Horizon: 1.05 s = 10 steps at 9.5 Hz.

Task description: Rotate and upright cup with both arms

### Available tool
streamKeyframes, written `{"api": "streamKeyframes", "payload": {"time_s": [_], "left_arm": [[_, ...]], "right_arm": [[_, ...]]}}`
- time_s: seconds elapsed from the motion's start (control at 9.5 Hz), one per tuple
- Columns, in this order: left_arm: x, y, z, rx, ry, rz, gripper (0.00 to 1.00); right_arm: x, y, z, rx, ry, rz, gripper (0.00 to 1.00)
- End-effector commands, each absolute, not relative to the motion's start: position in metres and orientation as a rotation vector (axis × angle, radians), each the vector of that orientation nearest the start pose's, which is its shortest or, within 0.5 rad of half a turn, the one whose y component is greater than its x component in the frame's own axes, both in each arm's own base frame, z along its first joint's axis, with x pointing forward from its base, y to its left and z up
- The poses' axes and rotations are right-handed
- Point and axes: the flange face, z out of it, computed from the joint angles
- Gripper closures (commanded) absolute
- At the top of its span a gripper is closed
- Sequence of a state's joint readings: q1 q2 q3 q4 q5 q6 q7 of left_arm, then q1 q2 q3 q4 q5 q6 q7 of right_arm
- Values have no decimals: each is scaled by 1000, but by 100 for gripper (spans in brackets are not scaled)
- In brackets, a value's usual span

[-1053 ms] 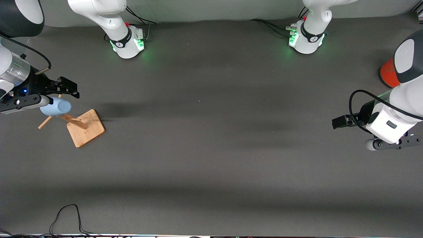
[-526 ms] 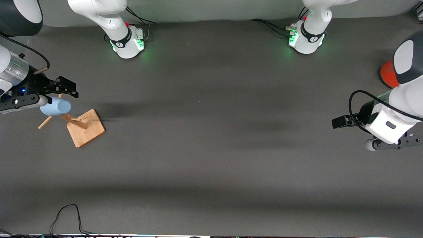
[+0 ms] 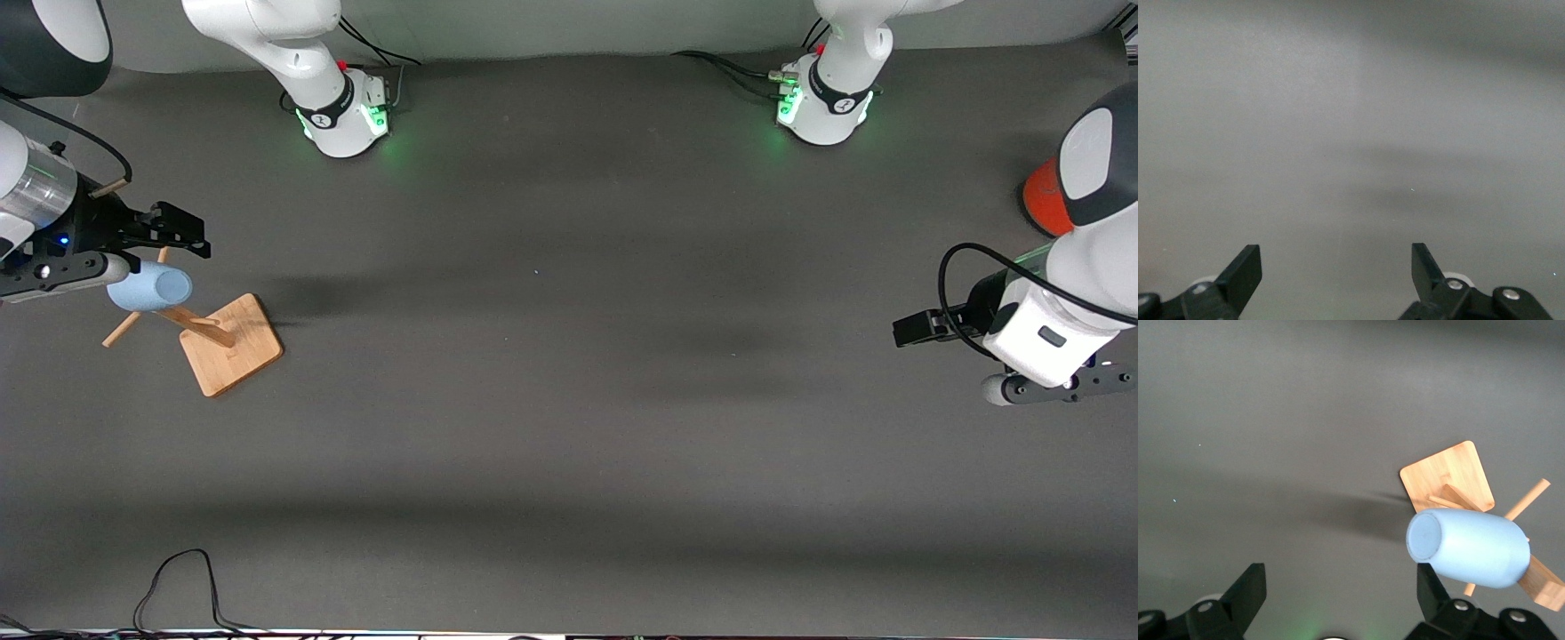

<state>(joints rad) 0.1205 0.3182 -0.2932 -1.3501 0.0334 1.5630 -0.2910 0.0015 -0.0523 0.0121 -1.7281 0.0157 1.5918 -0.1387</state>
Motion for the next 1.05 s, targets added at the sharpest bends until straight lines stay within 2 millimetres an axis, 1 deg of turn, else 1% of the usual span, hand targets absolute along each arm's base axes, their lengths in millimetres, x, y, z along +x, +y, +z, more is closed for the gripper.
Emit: {"api": "streamKeyframes", "payload": {"time_s": [0.0,0.11,0.21,0.32,0.42,0.53,0.63,0.74,0.84,0.95], "left_arm": [[636,-78,547,-3153,-216,145,0],[636,-78,547,-3154,-216,146,0],[636,-78,547,-3154,-216,146,0],[636,-78,547,-3154,-216,148,0],[636,-79,547,-3153,-216,153,0],[636,-77,547,-3153,-219,153,0],[636,-77,547,-3153,-219,153,0],[636,-76,546,-3152,-221,157,0],[636,-75,545,-3152,-223,160,0],[636,-75,545,-3151,-223,162,0]], "right_arm": [[531,-16,605,-3137,-143,116,0],[535,-22,611,-3189,-145,102,0],[541,-26,610,-3232,-172,107,0],[555,-31,608,-3221,-338,115,0],[567,-43,594,-3112,-734,195,0],[567,-66,582,-2977,-944,239,0],[566,-96,562,-2842,-1013,251,0],[567,-118,544,-2721,-1064,226,0],[567,-124,541,-2687,-1122,221,0],[566,-124,538,-2641,-1203,220,0]]}}
